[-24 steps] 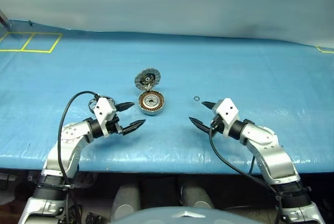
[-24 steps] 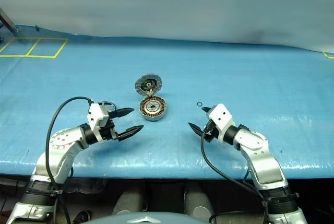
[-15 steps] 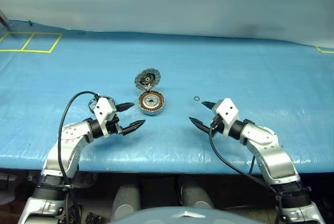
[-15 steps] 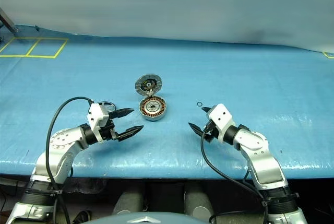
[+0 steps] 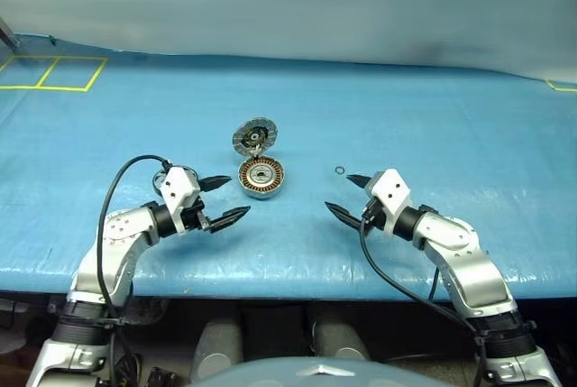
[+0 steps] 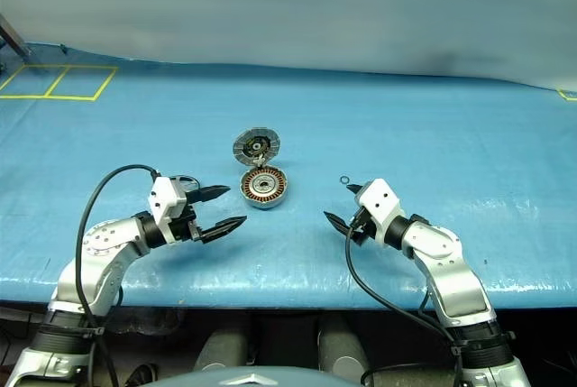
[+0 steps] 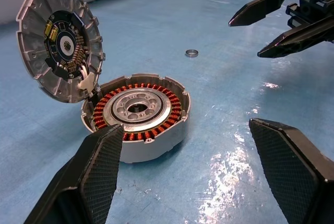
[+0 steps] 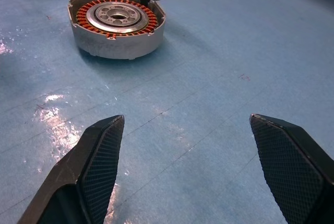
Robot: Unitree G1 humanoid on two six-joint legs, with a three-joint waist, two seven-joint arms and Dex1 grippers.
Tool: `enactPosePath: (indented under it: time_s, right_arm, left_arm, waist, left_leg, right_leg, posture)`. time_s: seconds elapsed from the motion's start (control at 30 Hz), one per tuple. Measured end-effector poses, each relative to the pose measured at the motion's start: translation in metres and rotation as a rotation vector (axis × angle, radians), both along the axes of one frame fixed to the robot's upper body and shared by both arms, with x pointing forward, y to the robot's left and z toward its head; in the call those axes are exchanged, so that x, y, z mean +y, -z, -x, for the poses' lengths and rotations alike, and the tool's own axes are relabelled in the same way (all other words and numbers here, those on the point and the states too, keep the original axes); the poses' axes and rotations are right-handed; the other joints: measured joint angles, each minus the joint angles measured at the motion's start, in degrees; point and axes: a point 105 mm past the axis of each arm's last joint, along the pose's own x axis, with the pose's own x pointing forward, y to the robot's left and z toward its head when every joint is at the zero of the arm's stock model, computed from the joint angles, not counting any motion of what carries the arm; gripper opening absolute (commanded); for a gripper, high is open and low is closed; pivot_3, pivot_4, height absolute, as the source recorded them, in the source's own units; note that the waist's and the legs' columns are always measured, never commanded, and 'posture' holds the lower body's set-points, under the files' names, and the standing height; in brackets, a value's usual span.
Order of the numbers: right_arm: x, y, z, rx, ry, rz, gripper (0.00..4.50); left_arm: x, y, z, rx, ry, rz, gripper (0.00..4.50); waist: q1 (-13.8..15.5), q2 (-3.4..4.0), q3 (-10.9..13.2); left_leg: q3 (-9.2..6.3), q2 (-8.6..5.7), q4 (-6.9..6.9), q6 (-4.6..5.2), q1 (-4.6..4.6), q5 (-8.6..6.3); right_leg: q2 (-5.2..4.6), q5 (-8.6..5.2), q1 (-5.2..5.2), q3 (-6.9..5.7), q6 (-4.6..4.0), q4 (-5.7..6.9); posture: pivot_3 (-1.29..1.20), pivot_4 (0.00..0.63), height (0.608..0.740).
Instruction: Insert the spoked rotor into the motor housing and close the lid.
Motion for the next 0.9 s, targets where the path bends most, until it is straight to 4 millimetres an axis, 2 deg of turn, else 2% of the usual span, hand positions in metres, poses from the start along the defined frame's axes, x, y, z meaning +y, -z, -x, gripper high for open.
enactPosePath:
  time_s: [0.7,0.8,0.9]
  right_arm:
    - [0.000,0.001,0.000,0.004,0.001,0.000,4.05]
    - [0.003,0.001,-0.001,0.003,-0.007,-0.003,4.05]
    - [0.006,0.001,-0.002,0.002,-0.015,-0.006,4.05]
  left_arm:
    - [-0.001,-0.006,-0.006,-0.033,-0.008,-0.032,4.17]
    - [-0.008,-0.020,-0.010,-0.092,0.075,-0.162,4.17]
    - [-0.017,-0.033,-0.016,-0.173,0.197,-0.373,4.17]
  waist:
    - [0.01,-0.01,0.01]
    - [0.10,-0.02,0.01]
    - [0.16,-0.03,0.02]
  left_leg:
    - [0.00,0.00,0.01,0.00,0.00,0.00]
    - [-0.01,-0.01,0.03,0.00,0.00,0.00]
    - [0.01,-0.03,0.03,-0.01,0.00,0.00]
  right_leg:
    - [0.01,0.00,0.00,0.00,0.00,0.01]
    - [0.01,0.00,0.02,-0.01,0.00,0.02]
    - [0.00,0.00,0.02,0.00,0.00,0.00]
  posture:
    - [0.00,0.150,0.740]
    - [0.00,0.150,0.740]
    - [0.00,0.150,0.740]
